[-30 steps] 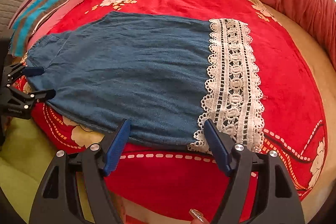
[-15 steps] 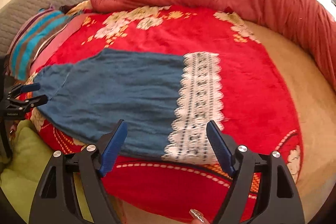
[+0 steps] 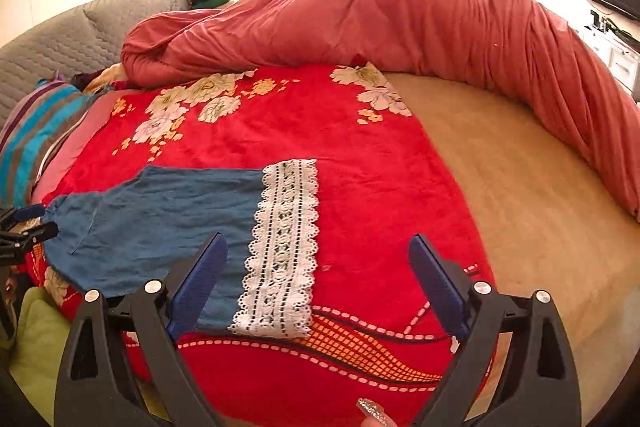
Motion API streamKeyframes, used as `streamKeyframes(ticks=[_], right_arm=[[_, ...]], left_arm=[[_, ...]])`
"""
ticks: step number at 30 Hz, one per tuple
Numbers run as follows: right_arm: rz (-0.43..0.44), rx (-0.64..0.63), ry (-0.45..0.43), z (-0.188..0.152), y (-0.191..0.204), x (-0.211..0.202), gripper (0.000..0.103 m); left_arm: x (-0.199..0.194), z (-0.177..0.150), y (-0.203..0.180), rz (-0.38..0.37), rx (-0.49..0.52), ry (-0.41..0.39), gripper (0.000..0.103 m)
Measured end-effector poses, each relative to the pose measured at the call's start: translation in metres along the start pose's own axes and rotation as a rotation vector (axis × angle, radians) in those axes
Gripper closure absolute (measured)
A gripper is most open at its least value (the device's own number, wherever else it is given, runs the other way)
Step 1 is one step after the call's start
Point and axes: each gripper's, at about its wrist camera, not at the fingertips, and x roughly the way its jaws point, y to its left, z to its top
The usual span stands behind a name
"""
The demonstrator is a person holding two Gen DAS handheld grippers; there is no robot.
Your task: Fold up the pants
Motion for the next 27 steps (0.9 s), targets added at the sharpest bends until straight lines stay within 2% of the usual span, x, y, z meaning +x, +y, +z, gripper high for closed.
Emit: streamKeyframes(ticks=[8, 12, 17, 19, 22, 25, 27], right_arm=[[0.059, 0.012, 0.071, -0.018, 0.009, 0.021, 0.012], [0.101, 0.013, 0.144, -0.032, 0.020, 0.043, 0.012], [0.133, 0.030, 0.187, -0.044, 0.027, 0.058, 0.012], [0.155, 0.065, 0.196, -0.046, 0.027, 0.063, 0.012], [0.186, 0.143, 0.231, -0.051, 0.022, 0.076, 0.012], [0.166, 0.155, 0.232, -0.052, 0.024, 0.083, 0.024], [0.167, 0.163, 0.226, -0.050, 0.024, 0.084, 0.048]], left_arm=[[0.019, 0.040, -0.039, -0.039, 0.095, 0.007, 0.010], [0.037, 0.056, -0.060, -0.076, 0.158, 0.027, 0.010], [0.066, 0.077, -0.081, -0.091, 0.234, 0.036, 0.010], [0.084, 0.087, -0.091, -0.092, 0.281, 0.054, 0.010], [0.112, 0.095, -0.097, -0.094, 0.297, 0.100, 0.010], [0.136, 0.100, -0.105, -0.103, 0.318, 0.128, 0.011], [0.149, 0.103, -0.113, -0.112, 0.341, 0.138, 0.018]])
